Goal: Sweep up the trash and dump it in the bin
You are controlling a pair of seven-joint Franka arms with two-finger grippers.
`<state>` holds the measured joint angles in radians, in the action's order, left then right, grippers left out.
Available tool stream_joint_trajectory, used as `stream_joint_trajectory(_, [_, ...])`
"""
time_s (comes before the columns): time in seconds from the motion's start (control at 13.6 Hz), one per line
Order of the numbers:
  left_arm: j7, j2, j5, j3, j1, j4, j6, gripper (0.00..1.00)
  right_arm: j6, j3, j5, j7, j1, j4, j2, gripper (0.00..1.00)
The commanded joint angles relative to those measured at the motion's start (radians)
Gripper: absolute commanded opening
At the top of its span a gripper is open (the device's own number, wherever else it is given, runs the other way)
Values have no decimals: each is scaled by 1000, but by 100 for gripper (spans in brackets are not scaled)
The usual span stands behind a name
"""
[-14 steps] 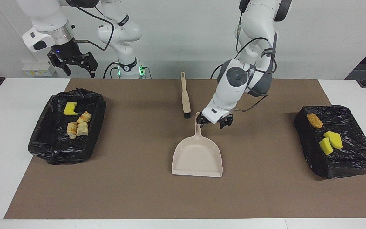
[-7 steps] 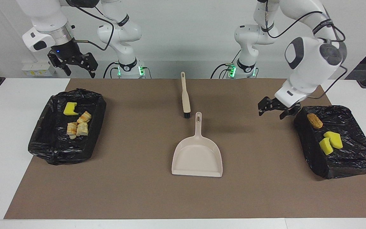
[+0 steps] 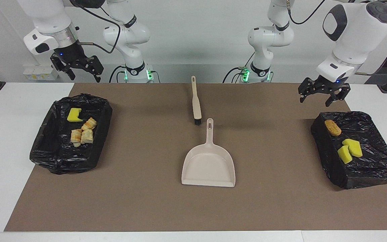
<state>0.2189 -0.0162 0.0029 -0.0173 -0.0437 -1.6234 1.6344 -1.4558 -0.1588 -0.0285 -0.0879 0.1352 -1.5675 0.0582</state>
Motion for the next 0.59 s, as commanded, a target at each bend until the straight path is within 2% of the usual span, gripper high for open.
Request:
stream_joint_trajectory(0.0, [17, 27, 22, -1, 2, 114, -99, 100, 0, 1, 7, 19, -5, -12, 12, 100])
stream_joint_trajectory(0.51, [7, 15, 11, -1, -1, 97, -84, 100, 0, 1, 7, 17, -5, -12, 12, 100])
